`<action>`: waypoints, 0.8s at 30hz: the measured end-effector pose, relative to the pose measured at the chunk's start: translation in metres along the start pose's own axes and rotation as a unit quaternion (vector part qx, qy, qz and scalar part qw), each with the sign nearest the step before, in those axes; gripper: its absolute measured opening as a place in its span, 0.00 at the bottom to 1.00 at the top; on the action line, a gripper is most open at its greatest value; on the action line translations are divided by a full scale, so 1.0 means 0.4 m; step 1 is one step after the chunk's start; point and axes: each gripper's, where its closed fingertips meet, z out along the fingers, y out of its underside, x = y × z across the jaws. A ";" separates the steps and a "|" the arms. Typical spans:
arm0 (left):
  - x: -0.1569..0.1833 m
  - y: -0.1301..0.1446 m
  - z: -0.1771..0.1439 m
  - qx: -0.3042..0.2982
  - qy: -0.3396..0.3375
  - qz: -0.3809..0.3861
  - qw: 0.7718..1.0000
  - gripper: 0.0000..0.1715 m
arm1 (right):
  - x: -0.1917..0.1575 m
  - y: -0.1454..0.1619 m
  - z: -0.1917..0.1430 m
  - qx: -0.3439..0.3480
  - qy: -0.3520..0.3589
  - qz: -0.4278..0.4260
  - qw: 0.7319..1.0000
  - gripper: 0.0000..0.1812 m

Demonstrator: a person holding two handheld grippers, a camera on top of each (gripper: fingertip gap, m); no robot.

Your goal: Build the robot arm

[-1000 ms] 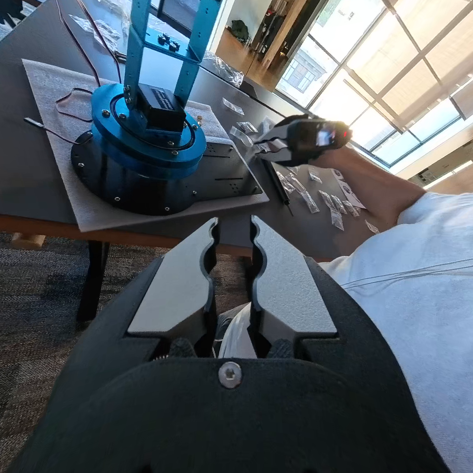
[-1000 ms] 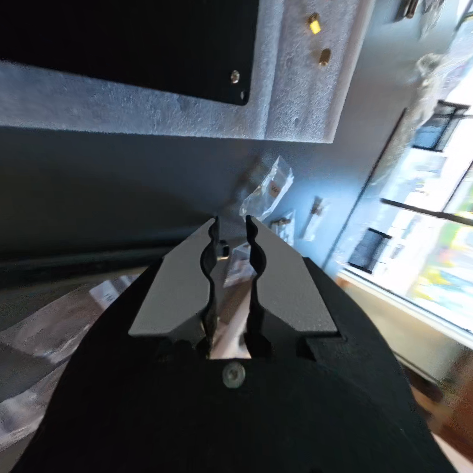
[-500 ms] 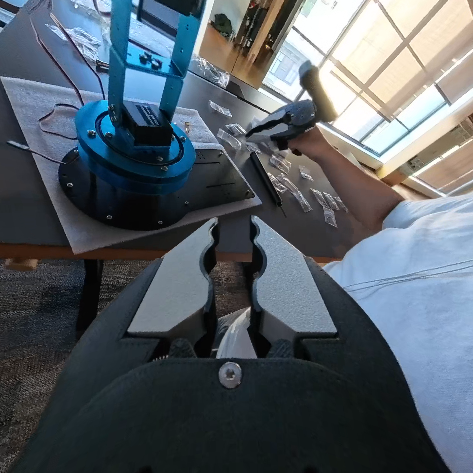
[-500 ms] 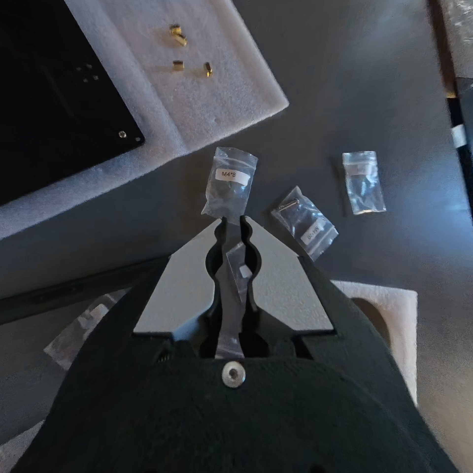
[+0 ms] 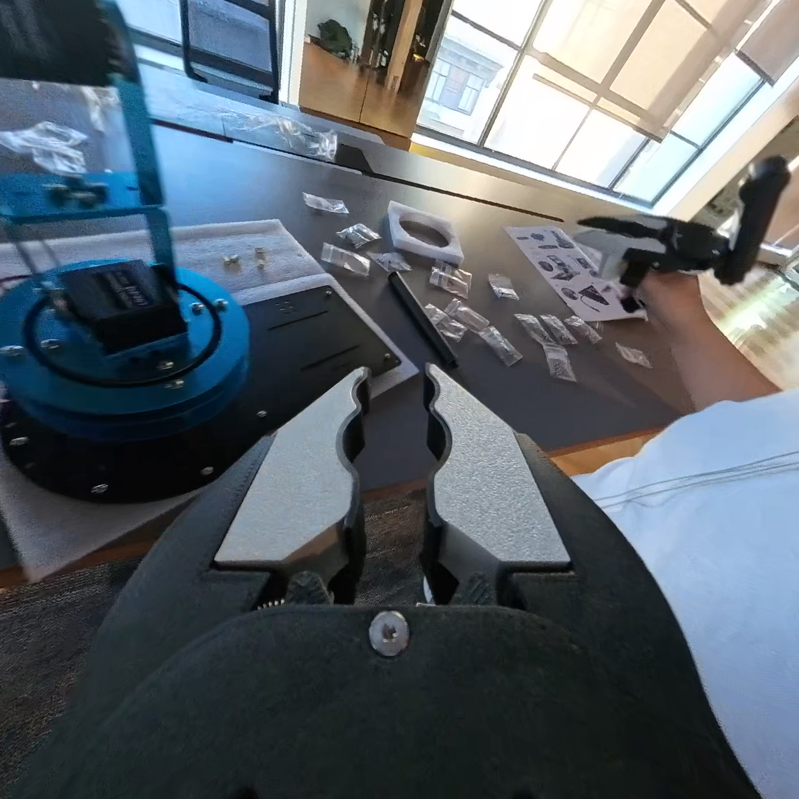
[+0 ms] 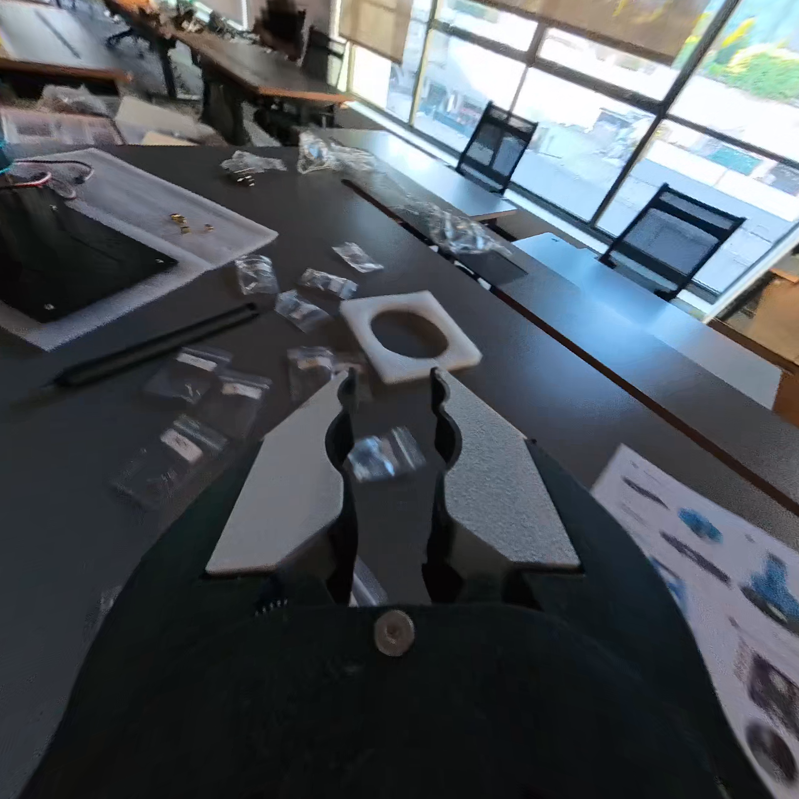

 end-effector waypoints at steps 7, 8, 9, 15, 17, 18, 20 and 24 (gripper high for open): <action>0.173 -0.009 0.124 0.053 -0.050 -0.020 0.997 0.15 | 0.232 0.143 -0.256 -0.001 0.021 -0.004 1.000 0.18; 0.200 -0.008 0.140 0.057 -0.059 -0.022 0.996 0.15 | 0.266 0.163 -0.289 -0.008 0.025 -0.010 1.000 0.19; 0.225 -0.006 0.153 0.060 -0.070 -0.020 0.996 0.16 | 0.300 0.180 -0.320 -0.015 0.029 -0.016 0.999 0.19; 0.329 -0.001 0.176 0.049 -0.154 -0.010 0.987 0.21 | 0.471 0.242 -0.446 -0.028 0.062 -0.043 0.997 0.20; 0.354 -0.008 0.167 0.047 -0.177 -0.003 0.983 0.21 | 0.508 0.258 -0.457 -0.029 0.066 -0.052 0.996 0.20; 0.363 -0.011 0.161 0.045 -0.189 0.000 0.981 0.22 | 0.518 0.267 -0.457 -0.029 0.061 -0.054 0.996 0.18; 0.378 -0.018 0.147 0.043 -0.209 0.004 0.977 0.22 | 0.520 0.283 -0.451 -0.027 0.041 -0.049 0.998 0.08; 0.413 -0.027 0.124 0.045 -0.240 0.006 0.970 0.22 | 0.484 0.321 -0.418 -0.034 -0.024 -0.037 0.998 0.00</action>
